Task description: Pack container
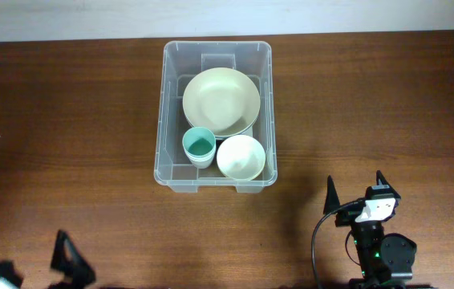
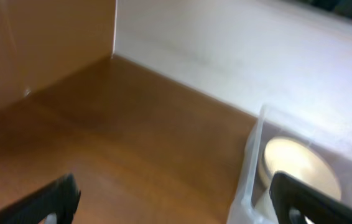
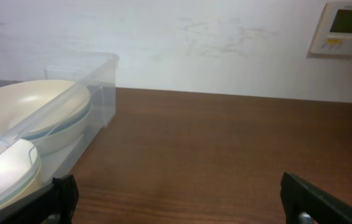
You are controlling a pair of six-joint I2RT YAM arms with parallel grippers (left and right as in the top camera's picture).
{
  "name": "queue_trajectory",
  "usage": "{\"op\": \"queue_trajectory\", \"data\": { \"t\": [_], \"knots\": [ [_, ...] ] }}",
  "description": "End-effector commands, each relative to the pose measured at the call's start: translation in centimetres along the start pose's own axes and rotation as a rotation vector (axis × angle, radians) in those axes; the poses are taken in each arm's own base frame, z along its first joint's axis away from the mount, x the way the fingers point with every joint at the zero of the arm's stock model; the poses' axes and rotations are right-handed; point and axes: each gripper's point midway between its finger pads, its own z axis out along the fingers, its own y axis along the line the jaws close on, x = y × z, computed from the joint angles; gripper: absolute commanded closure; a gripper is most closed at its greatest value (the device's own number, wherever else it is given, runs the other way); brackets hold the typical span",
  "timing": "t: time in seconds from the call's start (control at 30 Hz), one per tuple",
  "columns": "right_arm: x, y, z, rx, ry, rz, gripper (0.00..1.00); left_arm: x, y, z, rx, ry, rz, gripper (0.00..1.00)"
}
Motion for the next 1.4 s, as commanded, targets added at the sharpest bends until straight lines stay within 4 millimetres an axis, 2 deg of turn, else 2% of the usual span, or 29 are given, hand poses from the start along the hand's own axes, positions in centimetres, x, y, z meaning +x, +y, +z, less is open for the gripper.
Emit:
{"op": "queue_trajectory", "data": {
  "t": [0.0,0.17,0.23,0.37,0.47,0.7,0.97,1.1,1.27,1.37],
  "knots": [
    [0.2,0.0,0.0,0.000,0.001,0.001,0.01,3.1,-1.4,4.7,0.028,0.020,-0.013,0.00],
    [0.2,0.0,0.0,0.000,0.001,0.001,0.01,6.8,-4.2,10.9,0.134,-0.043,-0.049,0.00],
    [0.2,0.0,0.0,0.000,0.001,0.001,0.01,8.5,-4.7,12.5,0.168,-0.055,-0.056,0.00],
    [0.2,0.0,0.0,0.000,0.001,0.001,0.01,11.4,-5.1,14.1,0.212,-0.037,-0.054,0.00],
    [0.2,0.0,0.0,0.000,0.001,0.001,0.01,12.8,-5.0,14.4,0.223,-0.022,-0.049,0.00],
    [0.2,0.0,0.0,0.000,0.001,0.001,0.01,14.4,-4.3,14.1,0.234,-0.045,-0.057,0.00],
    [0.2,0.0,0.0,0.000,0.001,0.001,0.01,16.7,-3.4,14.8,0.226,-0.039,-0.055,0.00],
    [0.2,0.0,0.0,0.000,0.001,0.001,0.01,16.6,-2.7,15.0,0.198,-0.053,-0.062,0.00],
    [0.2,0.0,0.0,0.000,0.001,0.001,0.01,16.2,-2.6,15.2,0.183,-0.095,0.143,0.00],
    [0.2,0.0,0.0,0.000,0.001,0.001,0.01,16.2,-2.6,15.2,0.183,-0.103,0.208,0.00]
  ]
}}
